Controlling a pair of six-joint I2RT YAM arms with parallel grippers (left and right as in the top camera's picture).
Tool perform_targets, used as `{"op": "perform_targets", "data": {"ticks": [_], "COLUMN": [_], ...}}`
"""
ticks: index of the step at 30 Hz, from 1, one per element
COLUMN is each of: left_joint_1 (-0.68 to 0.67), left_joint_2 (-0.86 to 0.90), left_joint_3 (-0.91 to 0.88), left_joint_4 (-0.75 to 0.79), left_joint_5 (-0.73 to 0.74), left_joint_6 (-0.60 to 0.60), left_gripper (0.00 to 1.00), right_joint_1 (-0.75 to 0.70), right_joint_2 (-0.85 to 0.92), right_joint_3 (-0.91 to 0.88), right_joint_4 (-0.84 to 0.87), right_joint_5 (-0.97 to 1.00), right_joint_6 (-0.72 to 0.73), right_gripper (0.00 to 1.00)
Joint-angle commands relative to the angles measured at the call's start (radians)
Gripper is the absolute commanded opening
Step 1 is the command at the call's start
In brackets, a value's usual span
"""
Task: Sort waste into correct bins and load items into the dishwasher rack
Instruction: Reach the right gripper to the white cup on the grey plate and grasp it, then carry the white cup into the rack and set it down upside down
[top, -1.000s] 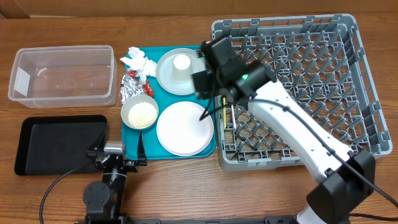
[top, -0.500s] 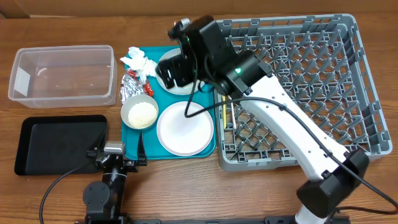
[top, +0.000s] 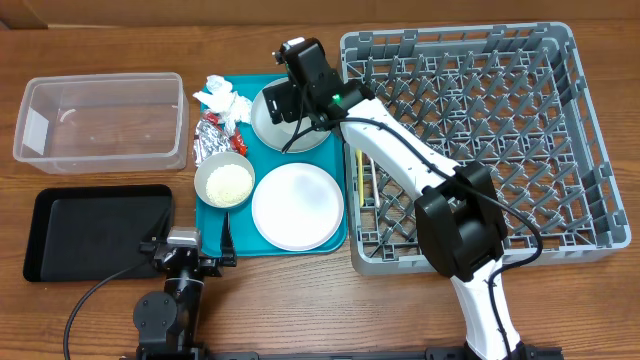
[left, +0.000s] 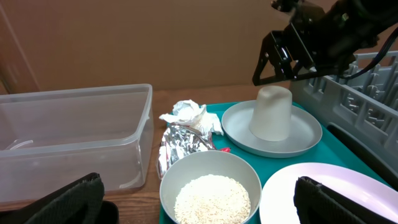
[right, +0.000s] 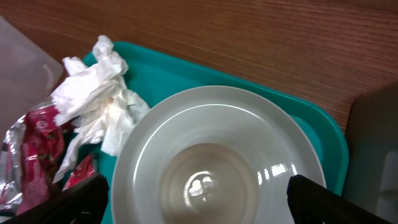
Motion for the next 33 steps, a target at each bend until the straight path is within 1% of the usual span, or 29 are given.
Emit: {"op": "perform_targets", "data": {"ticks": [1,5,10,12,14,16,17,18,19,21,22,24,26,28,31,33], "left_joint_1": [0.011,0.011,0.011,0.011,0.011,0.011,0.011,0.011,0.011,0.011,0.011,0.011,0.011,0.011,0.011,0.011], "left_joint_2": [-0.011,-0.011,-0.011,-0.011,-0.011,-0.011,-0.011,-0.011,-0.011,-0.011,-0.011,-0.011,-0.011,-0.011,-0.011,-0.011], "left_joint_3": [-0.003,-0.003,-0.003,-0.003,-0.003,-0.003,-0.003,-0.003,-0.003,-0.003,-0.003,-0.003,-0.003,-0.003,-0.003,-0.003], "left_joint_4": [-0.002,-0.002,-0.002,-0.002,-0.002,-0.002,-0.002,-0.002,-0.002,-0.002,-0.002,-0.002,-0.002,-0.002,-0.002,-0.002], "left_joint_5": [0.011,0.011,0.011,0.011,0.011,0.011,0.011,0.011,0.011,0.011,0.011,0.011,0.011,0.011,0.011,0.011], "left_joint_6": [0.012,0.012,0.012,0.012,0.012,0.012,0.012,0.012,0.012,0.012,0.012,0.012,0.012,0.012,0.012,0.012], "left_gripper": [1.0,1.0,1.0,1.0,1.0,1.0,1.0,1.0,1.0,1.0,1.0,1.0,1.0,1.0,1.0,1.0], "right_joint_1": [-0.001,-0.001,0.0,0.0,0.0,0.0,0.0,0.0,0.0,0.0,0.0,0.002,0.013,0.028,0.048,0.048], "right_joint_2": [0.042,0.048,0.074,0.077,0.077,0.077,0.077,0.077,0.077,0.077,0.074,0.065,0.044,0.016,-0.102,-0.172], "right_joint_3": [0.008,0.004,0.004,0.004,0.004,0.004,0.004,0.004,0.004,0.015,0.037,0.075,0.13,0.183,0.28,0.3], "right_joint_4": [0.022,0.035,0.031,0.022,0.023,0.016,0.016,0.021,0.023,0.013,-0.02,-0.068,-0.129,-0.189,-0.335,-0.381], "right_joint_5": [0.003,-0.024,-0.031,-0.031,-0.031,-0.03,-0.03,-0.014,-0.001,0.021,0.027,0.026,0.026,0.026,0.026,0.026], "right_joint_6": [-0.008,-0.007,-0.006,-0.003,-0.003,-0.003,-0.003,-0.004,-0.004,-0.005,-0.008,-0.018,-0.057,-0.06,-0.058,-0.051], "right_gripper": [0.95,0.94,0.9,0.84,0.82,0.74,0.72,0.63,0.6,0.59,0.56,0.56,0.53,0.54,0.52,0.5]}}
